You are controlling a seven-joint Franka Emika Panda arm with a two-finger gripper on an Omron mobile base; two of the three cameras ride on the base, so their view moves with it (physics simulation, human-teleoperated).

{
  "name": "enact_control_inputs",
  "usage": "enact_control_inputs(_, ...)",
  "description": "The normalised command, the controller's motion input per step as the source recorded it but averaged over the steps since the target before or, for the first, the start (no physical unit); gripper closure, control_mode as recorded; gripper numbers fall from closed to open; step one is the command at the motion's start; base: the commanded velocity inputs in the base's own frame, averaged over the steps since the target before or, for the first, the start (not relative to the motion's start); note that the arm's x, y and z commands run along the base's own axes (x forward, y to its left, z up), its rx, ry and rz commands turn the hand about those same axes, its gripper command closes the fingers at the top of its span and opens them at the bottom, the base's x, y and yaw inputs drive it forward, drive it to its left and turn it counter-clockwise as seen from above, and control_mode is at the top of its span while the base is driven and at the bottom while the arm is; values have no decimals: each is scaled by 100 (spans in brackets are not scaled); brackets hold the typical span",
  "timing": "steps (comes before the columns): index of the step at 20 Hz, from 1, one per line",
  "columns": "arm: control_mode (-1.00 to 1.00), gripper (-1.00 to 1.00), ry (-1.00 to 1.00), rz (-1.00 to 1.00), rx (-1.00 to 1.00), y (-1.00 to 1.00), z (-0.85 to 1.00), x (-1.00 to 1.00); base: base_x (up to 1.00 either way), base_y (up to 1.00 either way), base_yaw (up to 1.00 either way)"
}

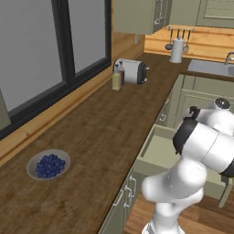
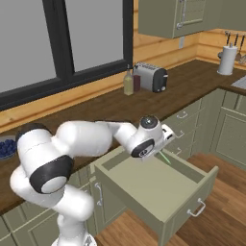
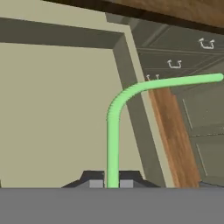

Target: Take a straw from the drawer in front and place it inside the glass cup on the dining counter.

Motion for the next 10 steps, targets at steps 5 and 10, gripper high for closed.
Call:
enact_control_inputs(5,-100,100,-23,0,-1,24,100,-44,0,0,0)
enact_control_inputs(10,-100,100,-10,0,-1,28,99,-35,0,0,0)
